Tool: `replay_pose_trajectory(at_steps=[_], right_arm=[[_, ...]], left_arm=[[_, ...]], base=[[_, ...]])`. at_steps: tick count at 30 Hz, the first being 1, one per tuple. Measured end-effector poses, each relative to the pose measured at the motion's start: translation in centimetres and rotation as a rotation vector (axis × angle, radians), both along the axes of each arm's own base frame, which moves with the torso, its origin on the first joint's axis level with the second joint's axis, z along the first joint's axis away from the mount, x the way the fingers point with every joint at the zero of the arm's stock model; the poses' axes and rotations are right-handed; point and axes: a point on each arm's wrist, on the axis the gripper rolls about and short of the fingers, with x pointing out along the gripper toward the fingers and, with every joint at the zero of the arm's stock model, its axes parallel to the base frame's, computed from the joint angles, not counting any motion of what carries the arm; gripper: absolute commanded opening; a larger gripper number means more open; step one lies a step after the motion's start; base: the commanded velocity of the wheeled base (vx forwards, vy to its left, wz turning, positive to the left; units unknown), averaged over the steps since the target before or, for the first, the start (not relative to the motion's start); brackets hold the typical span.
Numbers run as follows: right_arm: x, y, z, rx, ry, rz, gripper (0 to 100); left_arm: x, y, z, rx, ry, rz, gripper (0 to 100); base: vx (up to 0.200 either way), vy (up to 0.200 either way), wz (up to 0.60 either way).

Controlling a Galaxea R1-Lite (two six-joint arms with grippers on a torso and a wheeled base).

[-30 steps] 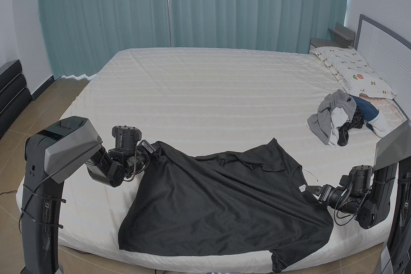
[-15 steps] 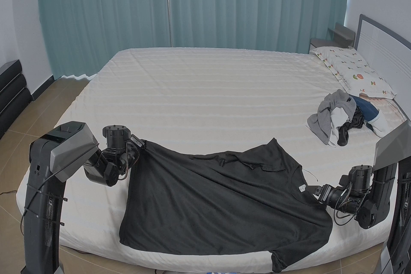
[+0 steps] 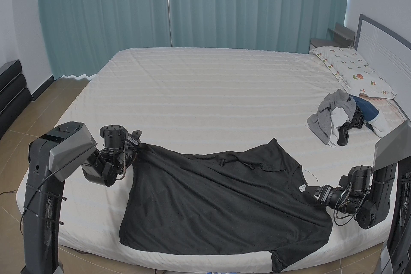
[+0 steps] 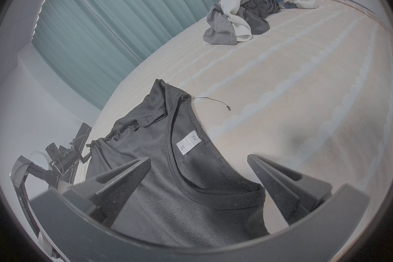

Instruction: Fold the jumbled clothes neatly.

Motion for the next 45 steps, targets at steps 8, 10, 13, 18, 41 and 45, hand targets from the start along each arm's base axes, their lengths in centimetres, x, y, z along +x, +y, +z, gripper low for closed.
replay_pose_trajectory(at_steps=[8, 10, 13, 18, 41, 45], right_arm=[[0.0, 0.0, 0.0, -0.001, -0.001, 0.0, 100], [0.1, 0.0, 0.0, -0.001, -0.002, 0.0, 100], [0.1, 0.0, 0.0, -0.001, -0.002, 0.0, 100], [0.1, 0.0, 0.0, 0.0, -0.003, 0.0, 100], [0.1, 0.0, 0.1, 0.0, -0.007, 0.0, 100], [0.3, 0.0, 0.2, 0.0, -0.024, 0.0, 100]], left_arm=[[0.0, 0.7, 1.1, -0.058, -0.045, -0.001, 100], [0.0, 0.5, 1.0, -0.041, -0.041, -0.025, 100], [-0.1, 0.3, 0.9, -0.013, -0.036, -0.047, 100], [-0.1, 0.2, 0.5, 0.004, -0.026, -0.06, 0], [1.6, 0.5, 0.1, 0.065, -0.083, 0.047, 0], [1.6, 0.4, -0.1, 0.061, -0.068, 0.041, 100]], base=[[0.0, 0.0, 0.0], [0.0, 0.0, 0.0], [0.0, 0.0, 0.0], [0.0, 0.0, 0.0], [0.0, 0.0, 0.0], [0.0, 0.0, 0.0]])
